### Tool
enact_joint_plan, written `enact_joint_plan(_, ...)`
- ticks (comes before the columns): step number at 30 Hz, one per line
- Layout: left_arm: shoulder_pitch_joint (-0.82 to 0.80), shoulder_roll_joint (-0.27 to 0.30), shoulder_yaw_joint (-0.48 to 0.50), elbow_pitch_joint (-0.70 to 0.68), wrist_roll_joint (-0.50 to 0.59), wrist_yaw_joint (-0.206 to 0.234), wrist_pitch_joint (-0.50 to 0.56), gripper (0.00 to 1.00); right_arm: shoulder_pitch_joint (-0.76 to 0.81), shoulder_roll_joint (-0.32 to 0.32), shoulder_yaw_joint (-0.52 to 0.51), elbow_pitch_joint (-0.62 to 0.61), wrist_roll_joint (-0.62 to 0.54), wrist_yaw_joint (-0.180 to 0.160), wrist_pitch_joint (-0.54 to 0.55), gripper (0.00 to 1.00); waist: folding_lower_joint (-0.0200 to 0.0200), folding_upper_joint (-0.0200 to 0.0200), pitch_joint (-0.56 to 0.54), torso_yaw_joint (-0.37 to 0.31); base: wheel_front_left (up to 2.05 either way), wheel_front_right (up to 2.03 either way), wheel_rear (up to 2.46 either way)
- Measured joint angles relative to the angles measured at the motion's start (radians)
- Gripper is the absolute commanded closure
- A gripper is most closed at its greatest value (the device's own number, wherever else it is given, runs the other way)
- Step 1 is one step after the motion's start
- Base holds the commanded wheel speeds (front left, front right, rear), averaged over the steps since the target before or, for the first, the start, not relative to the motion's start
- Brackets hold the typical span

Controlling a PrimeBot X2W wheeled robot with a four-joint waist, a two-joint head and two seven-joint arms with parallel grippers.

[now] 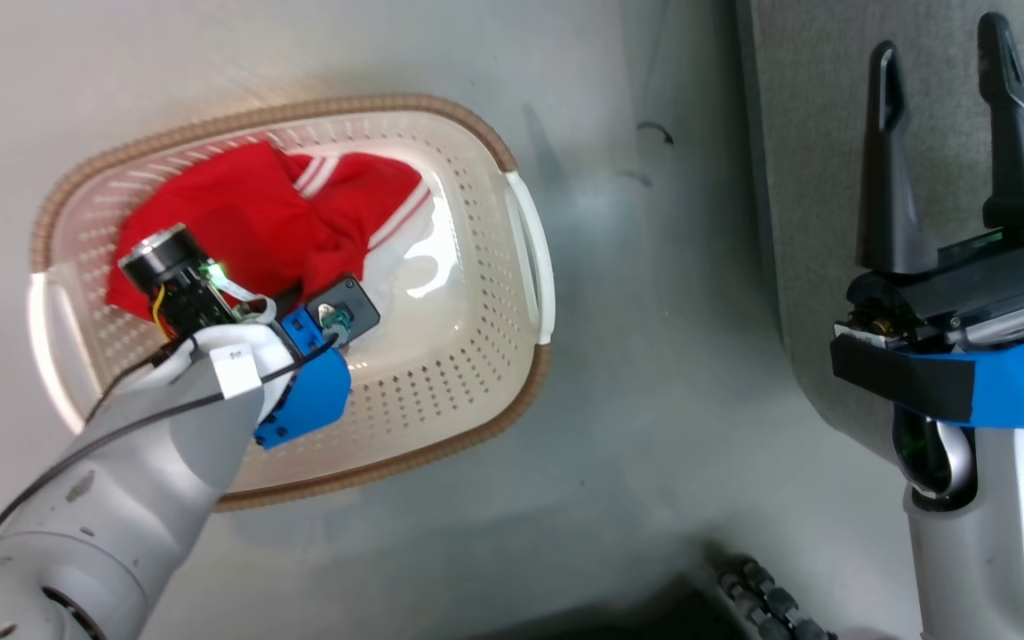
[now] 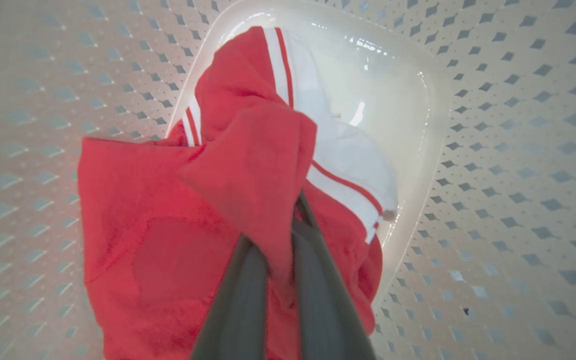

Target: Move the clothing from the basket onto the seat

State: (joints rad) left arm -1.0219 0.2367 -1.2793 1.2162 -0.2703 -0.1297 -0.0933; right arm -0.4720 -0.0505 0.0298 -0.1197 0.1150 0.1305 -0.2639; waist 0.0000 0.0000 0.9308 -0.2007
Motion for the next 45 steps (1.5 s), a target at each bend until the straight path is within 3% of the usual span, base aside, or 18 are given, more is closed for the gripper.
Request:
enact_joint_plan(14, 0.096, -0.081, 0.009, 0.009, -0.153, 0.000, -0.139, 1.00, 0.063, 0.000, -0.023, 0.085, -0.028, 0.000, 0.000, 0.00, 0.0000, 0.0000, -0.218, 0.067, 0.00, 0.00, 0.00)
enact_joint_plan(22, 0.169, -0.093, 0.056, -0.024, -0.246, 0.000, -0.165, 1.00, 0.130, 0.000, -0.030, 0.133, -0.039, 0.000, 0.000, 0.00, -0.0002, 0.0001, -0.369, 0.109, 0.00, 0.00, 0.00)
enact_joint_plan(45, 0.376, -0.034, 0.388, -0.375, -0.253, 0.041, -0.168, 1.00, 0.289, 0.000, -0.035, 0.207, -0.038, 0.000, 0.000, 0.00, -0.0002, 0.0001, -0.731, 0.189, 0.00, 0.00, 0.00)
